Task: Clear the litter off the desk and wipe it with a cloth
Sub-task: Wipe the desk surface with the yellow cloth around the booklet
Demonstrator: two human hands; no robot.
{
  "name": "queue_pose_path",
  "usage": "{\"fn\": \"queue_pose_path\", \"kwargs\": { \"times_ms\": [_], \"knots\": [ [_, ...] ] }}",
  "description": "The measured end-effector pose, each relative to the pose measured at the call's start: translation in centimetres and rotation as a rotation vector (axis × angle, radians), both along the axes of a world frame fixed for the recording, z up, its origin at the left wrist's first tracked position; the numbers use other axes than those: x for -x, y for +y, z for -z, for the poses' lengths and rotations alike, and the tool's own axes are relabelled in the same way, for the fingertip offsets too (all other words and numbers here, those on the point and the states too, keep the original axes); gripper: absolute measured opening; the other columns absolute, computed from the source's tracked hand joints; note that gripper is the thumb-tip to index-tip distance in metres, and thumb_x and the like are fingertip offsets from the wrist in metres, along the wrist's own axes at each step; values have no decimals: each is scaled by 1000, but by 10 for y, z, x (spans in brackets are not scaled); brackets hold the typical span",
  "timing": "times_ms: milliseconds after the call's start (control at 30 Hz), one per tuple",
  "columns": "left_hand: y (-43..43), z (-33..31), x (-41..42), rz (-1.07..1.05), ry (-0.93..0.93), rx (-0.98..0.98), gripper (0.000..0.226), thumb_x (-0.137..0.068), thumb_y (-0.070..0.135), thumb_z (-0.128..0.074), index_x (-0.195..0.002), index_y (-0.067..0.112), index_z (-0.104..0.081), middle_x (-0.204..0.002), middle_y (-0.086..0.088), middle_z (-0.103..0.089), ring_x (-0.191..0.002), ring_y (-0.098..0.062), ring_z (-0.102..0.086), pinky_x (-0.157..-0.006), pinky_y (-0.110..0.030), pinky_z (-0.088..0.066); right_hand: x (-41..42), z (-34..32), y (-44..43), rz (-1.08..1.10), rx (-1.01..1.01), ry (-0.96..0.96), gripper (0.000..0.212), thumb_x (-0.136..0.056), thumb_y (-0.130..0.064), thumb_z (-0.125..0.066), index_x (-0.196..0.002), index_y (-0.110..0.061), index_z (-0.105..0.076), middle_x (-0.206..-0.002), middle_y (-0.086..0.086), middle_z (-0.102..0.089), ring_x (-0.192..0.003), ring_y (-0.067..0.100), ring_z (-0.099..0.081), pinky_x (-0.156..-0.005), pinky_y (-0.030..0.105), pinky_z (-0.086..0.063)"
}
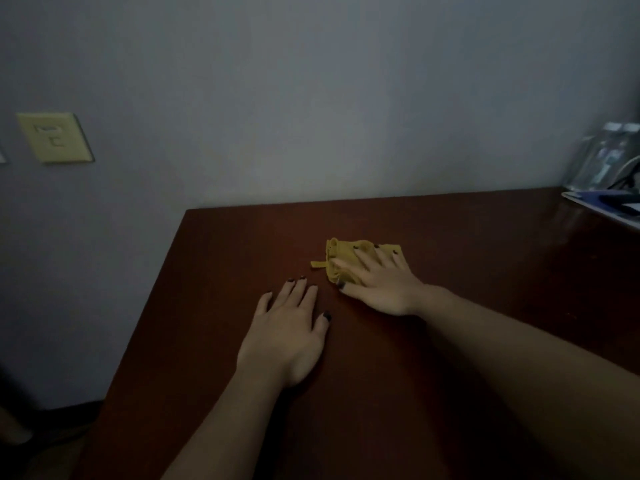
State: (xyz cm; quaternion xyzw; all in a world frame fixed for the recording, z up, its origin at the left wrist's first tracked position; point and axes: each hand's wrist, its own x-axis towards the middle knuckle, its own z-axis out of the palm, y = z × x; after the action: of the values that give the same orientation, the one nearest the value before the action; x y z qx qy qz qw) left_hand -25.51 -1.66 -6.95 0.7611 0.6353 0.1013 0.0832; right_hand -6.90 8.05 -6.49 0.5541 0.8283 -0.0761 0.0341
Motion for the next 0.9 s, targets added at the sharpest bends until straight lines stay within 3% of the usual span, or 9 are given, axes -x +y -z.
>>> {"fn": "queue_pose_path", "kwargs": {
  "times_ms": [300, 500, 700, 800, 900],
  "knots": [
    [-3, -3, -2, 0, 25, 37, 57, -100, 46, -18, -151, 25, -6, -159, 7, 2, -145, -9, 5, -116, -33, 3, -32, -9, -102, -149, 101, -24, 57, -89, -70, -17, -138, -59, 10, -155, -12, 20, -139, 16, 27, -112, 42, 19],
    [-4, -3, -2, -2, 78, 52, 61, -98, 51, -15, -151, 24, -2, -159, 5, 6, -145, -9, 9, -116, -33, 3, -45, -9, -143, -260, 139, -16, 59, -91, -67, -17, -135, -57, 20, -147, -23, 25, -134, 4, 34, -107, 32, 24],
    [-4, -1, -1, -5, 95, 59, 63, -97, 54, -11, -151, 24, 1, -159, 5, 9, -144, -9, 11, -116, -33, 5, -45, -8, -103, -191, 113, 4, 56, -88, -71, -10, -134, -56, 19, -153, -23, 17, -138, 2, 23, -110, 29, 15],
    [-3, -2, -2, -8, 105, 66, 64, -96, 56, -10, -151, 24, 1, -159, 5, 9, -144, -9, 12, -116, -34, 5, -41, -8, -69, -105, 109, 6, 66, -80, -75, -3, -141, -52, 10, -156, -17, 14, -141, 8, 18, -113, 36, 12],
    [-2, -1, -3, -4, 97, 59, 63, -96, 55, -10, -151, 24, 1, -159, 5, 9, -144, -9, 11, -116, -34, 6, -42, -7, -33, -23, 119, 31, 60, -87, -71, -6, -142, -53, 5, -156, -17, 12, -143, 13, 14, -113, 42, 9]
  ]
}}
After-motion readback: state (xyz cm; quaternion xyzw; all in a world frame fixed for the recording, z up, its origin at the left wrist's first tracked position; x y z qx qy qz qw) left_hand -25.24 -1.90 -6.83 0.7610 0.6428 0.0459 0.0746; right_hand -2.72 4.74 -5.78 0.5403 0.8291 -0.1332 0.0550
